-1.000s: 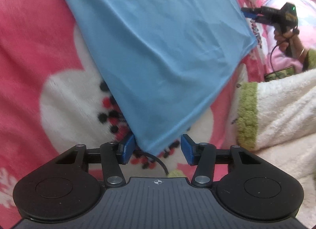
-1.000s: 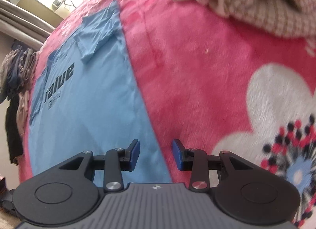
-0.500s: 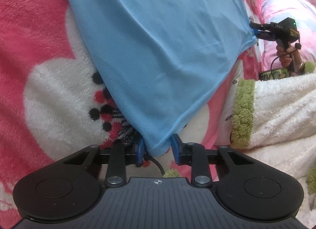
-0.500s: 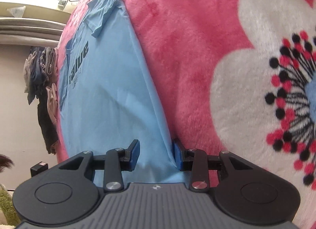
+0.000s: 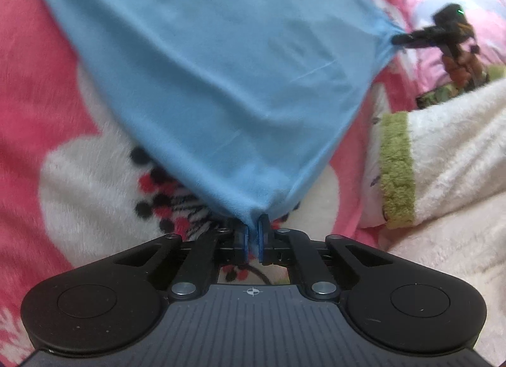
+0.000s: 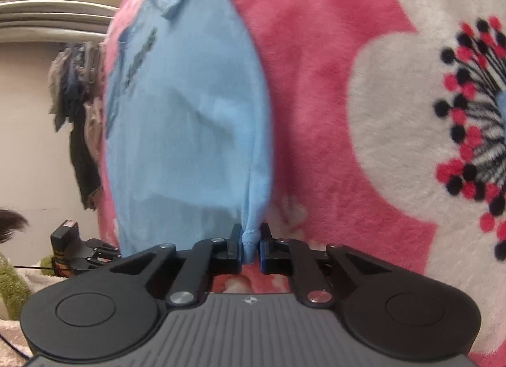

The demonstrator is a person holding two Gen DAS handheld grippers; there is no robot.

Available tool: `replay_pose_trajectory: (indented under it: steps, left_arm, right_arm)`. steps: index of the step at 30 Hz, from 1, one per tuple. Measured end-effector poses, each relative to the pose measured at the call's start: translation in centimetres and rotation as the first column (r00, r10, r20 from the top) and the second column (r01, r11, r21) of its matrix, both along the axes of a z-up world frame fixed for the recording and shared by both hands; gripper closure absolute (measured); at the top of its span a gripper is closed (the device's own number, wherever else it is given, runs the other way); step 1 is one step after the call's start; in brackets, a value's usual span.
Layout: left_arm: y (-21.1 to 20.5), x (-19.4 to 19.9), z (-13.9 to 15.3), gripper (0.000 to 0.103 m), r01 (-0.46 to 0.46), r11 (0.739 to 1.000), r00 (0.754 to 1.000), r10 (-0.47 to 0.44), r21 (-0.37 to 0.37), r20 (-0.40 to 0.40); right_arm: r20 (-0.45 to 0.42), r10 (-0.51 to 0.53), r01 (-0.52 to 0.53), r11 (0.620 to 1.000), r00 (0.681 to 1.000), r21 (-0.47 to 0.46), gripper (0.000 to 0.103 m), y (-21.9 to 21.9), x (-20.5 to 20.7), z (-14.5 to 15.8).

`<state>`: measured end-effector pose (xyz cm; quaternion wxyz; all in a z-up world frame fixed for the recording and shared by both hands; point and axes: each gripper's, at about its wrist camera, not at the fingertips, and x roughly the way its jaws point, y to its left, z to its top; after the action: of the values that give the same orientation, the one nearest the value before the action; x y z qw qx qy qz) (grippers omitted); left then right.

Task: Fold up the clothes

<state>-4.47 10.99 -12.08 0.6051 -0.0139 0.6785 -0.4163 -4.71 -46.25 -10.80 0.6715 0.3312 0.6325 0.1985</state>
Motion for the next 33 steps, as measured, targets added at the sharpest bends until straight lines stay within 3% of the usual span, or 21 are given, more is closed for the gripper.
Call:
replay_pose_trajectory:
  steps: [2,6,13,19,22,26,33]
  left_arm:
    - [-0.1,0.2,0.9,0.100,0.036,0.999,0.997,-0.036,0.005,0.070]
    - [0.7,1.9,2.5,0.100,0.006,1.000,0.990,-0.003,-0.024,0.141]
    - [2.5,5.1,4.6,0.100,-0.142,0.985,0.968,0.158,-0.094,0.193]
    - [3.9,7.8,6.1,0.100,-0.256,0.957,0.926,0.283,-0.133,0.250]
    - [4.8,9.5,6.9,0.100,-0.308,0.939,0.891,0.341,-0.152,0.301]
    - [6.1,12.0,7.6,0.100,-0.400,0.892,0.828,0.451,-0.212,0.334]
    - [8.0,17.5,8.6,0.100,-0.543,0.774,0.690,0.632,-0.325,0.352]
  right_arm:
    - [0.041,-0.006,0.005,1.000,0.999,0.010,0.094,0.1,0.5,1.0]
    - [0.132,-0.009,0.005,1.000,0.991,0.027,0.095,0.4,2.6,3.2]
    - [0.264,0.032,-0.044,0.998,0.964,0.039,0.095,2.8,7.1,6.0]
    - [0.361,0.010,-0.035,0.997,0.933,0.063,0.095,4.4,11.3,7.5]
    - [0.418,-0.030,-0.006,0.996,0.908,0.085,0.095,4.9,13.4,8.5]
    - [0.490,-0.079,0.029,0.994,0.868,0.109,0.095,5.7,16.3,9.7]
    - [0.579,-0.140,0.068,0.987,0.803,0.145,0.095,6.9,21.8,11.0]
